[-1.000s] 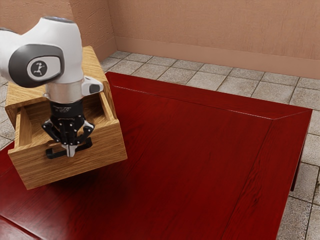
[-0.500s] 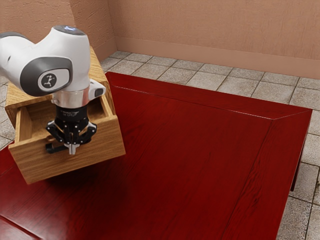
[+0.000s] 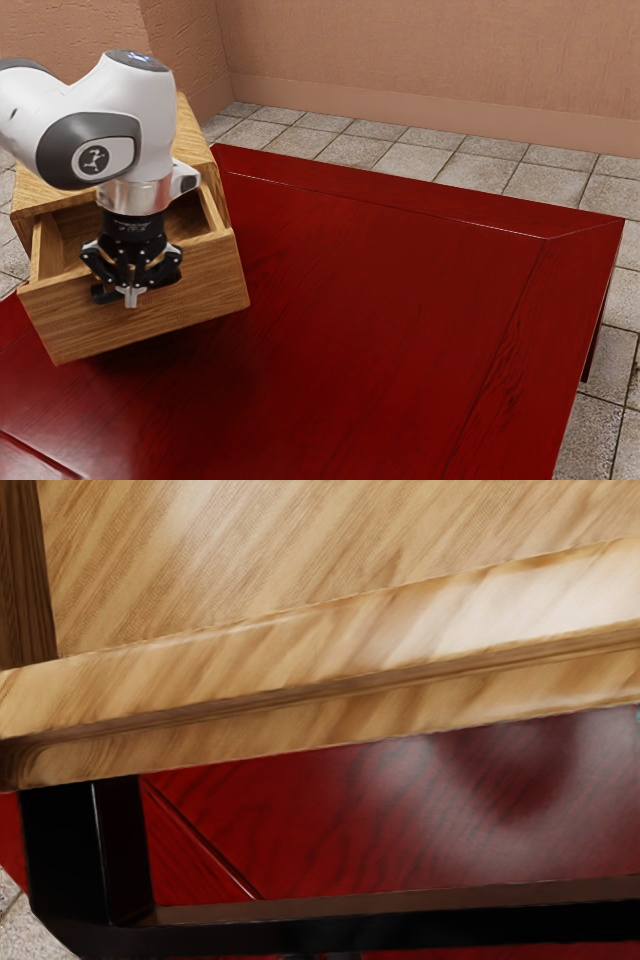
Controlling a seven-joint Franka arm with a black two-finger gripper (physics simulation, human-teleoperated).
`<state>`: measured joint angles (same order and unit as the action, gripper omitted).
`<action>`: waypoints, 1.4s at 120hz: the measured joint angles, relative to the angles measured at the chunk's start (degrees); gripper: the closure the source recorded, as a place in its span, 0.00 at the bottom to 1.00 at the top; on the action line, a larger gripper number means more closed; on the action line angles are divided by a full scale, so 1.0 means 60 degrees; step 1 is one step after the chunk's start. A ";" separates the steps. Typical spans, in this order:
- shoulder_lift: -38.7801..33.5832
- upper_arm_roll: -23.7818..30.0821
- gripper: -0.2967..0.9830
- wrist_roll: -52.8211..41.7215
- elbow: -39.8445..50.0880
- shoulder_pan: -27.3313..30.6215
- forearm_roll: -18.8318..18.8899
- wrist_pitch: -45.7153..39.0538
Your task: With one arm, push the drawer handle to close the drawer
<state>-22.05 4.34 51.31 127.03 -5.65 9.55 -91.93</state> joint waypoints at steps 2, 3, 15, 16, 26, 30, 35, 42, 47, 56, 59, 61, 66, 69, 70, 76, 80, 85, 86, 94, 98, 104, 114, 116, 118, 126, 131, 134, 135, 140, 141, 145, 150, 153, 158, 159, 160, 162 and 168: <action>0.0000 -0.0002 0.84 0.0025 0.0000 0.0001 0.0022 0.0013; 0.0000 -0.0002 0.84 0.0037 -0.0001 0.0001 0.0034 0.0020; 0.0006 -0.0034 0.84 0.0170 -0.0008 0.0040 0.0174 0.0077; 0.0007 -0.0036 0.84 0.0180 -0.0009 0.0043 0.0184 0.0080; 0.0014 -0.0047 0.83 0.0276 -0.0023 0.0156 0.0258 0.0103; 0.0021 -0.0044 0.83 0.0311 -0.0027 0.0222 0.0292 0.0100; 0.0026 -0.0039 0.83 0.0354 -0.0029 0.0270 0.0348 0.0093; 0.0042 -0.0046 0.83 0.0411 -0.0030 0.0304 0.0401 0.0054; 0.0080 -0.0048 0.83 0.0449 -0.0030 0.0344 0.0426 -0.0007; 0.0148 -0.0049 0.83 0.0509 -0.0030 0.0375 0.0455 -0.0154; 0.0158 -0.0049 0.83 0.0528 -0.0030 0.0384 0.0462 -0.0202; 0.0175 -0.0051 0.83 0.0540 -0.0031 0.0389 0.0467 -0.0232; 0.0207 -0.0054 0.83 0.0569 -0.0030 0.0452 0.0502 -0.0302; 0.0218 -0.0053 0.83 0.0585 -0.0030 0.0487 0.0540 -0.0345; 0.0220 -0.0052 0.83 0.0590 -0.0030 0.0496 0.0554 -0.0360; 0.0236 -0.0057 0.83 0.0620 -0.0032 0.0536 0.0638 -0.0449; 0.0269 -0.0061 0.83 0.0639 -0.0035 0.0558 0.0686 -0.0501; 0.0290 -0.0062 0.83 0.0661 -0.0034 0.0615 0.0731 -0.0570; 0.0295 -0.0063 0.83 0.0665 -0.0033 0.0628 0.0739 -0.0584; 0.0350 -0.0064 0.83 0.0697 -0.0036 0.0697 0.0839 -0.0688; 0.0371 -0.0064 0.83 0.0712 -0.0040 0.0715 0.0897 -0.0742; 0.0412 -0.0064 0.83 0.0733 -0.0042 0.0731 0.0982 -0.0813; 0.0469 -0.0064 0.83 0.0765 -0.0033 0.0828 0.1104 -0.0942; 0.0484 -0.0066 0.83 0.0771 -0.0032 0.0842 0.1124 -0.0970; 0.0496 -0.0077 0.83 0.0777 -0.0032 0.0862 0.1142 -0.1000; 0.0563 -0.0099 0.83 0.0798 -0.0031 0.0909 0.1193 -0.1170; 0.0596 -0.0106 0.82 0.0810 -0.0031 0.0921 0.1214 -0.1287; 0.0619 -0.0108 0.82 0.0817 -0.0030 0.0946 0.1231 -0.1357; 0.0625 -0.0110 0.82 0.0819 -0.0030 0.0955 0.1244 -0.1382; 0.0651 -0.0115 0.82 0.0829 -0.0034 0.0988 0.1298 -0.1503; 0.0654 -0.0116 0.82 0.0831 -0.0036 0.0992 0.1310 -0.1527; 0.0664 -0.0118 0.82 0.0839 -0.0040 0.1002 0.1363 -0.1620; 0.0670 -0.0157 0.82 0.0847 -0.0042 0.1004 0.1427 -0.1733; 0.0681 -0.0217 0.82 0.0851 -0.0043 0.1007 0.1465 -0.1800; 0.0712 -0.0295 0.82 0.0859 -0.0044 0.1012 0.1526 -0.1896; 0.0717 -0.0308 0.82 0.0860 -0.0044 0.1011 0.1538 -0.1914; 0.0722 -0.0320 0.82 0.0862 -0.0045 0.1010 0.1549 -0.1930; 0.0729 -0.0341 0.82 0.0865 -0.0045 0.1008 0.1570 -0.1961; 0.0763 -0.0378 0.82 0.0873 -0.0045 0.1013 0.1640 -0.2055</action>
<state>-17.47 2.08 56.55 126.76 0.43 19.39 -104.26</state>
